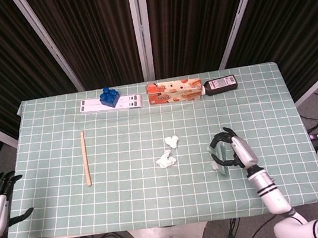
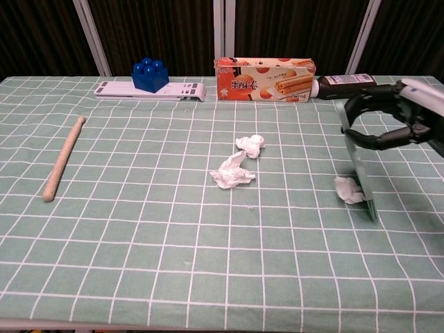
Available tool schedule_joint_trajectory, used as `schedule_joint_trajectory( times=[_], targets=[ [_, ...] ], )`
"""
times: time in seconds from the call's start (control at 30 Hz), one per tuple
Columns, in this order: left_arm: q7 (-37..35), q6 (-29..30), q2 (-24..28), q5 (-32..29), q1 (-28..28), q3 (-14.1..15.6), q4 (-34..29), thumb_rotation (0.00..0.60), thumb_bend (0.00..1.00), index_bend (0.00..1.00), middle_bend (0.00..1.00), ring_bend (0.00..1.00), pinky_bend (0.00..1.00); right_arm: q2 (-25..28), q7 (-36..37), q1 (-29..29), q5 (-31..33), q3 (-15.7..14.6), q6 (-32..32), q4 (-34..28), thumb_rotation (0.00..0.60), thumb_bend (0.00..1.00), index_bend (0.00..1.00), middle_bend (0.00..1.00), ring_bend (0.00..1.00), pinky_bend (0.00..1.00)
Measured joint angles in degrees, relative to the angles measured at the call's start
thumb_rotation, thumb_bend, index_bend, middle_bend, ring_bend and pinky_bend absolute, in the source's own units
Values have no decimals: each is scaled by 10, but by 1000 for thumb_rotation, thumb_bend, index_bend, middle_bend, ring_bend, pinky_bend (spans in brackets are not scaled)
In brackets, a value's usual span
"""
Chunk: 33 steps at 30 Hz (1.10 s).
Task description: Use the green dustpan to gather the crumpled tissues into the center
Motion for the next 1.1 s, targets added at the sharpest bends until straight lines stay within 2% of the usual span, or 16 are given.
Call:
schedule_joint_trajectory(
  times=[0.37,0.53,0.63,0.83,0.97,1.1],
  targets=[
    [-1,2,1,-2,5,2,-3,600,0,186,106,57,100,-124,-4,75,2,73,-44,102,600,427,637,520,227,33],
    [-6,0,0,-2,4,2,1,600,0,186,106,57,100,-153,1,92,-2,93,-42,119,600,427,635,520,227,23],
    [-10,0,0,-1,5,2,4,600,0,186,106,57,100,-138,5,93,-9,96,-41,115,600,435,634,520,227,24],
    [-14,0,1,0,6,3,8,600,0,186,106,57,101,-58,30,114,-31,105,-79,110,600,464,633,529,230,25],
    [-7,0,1,1,5,3,4,600,0,186,106,57,100,-12,84,162,-68,102,-149,133,600,508,633,533,230,25],
    [4,-1,5,-4,6,3,-7,600,0,186,106,57,100,-6,158,219,-115,86,-196,191,600,538,632,540,230,25]
  ],
)
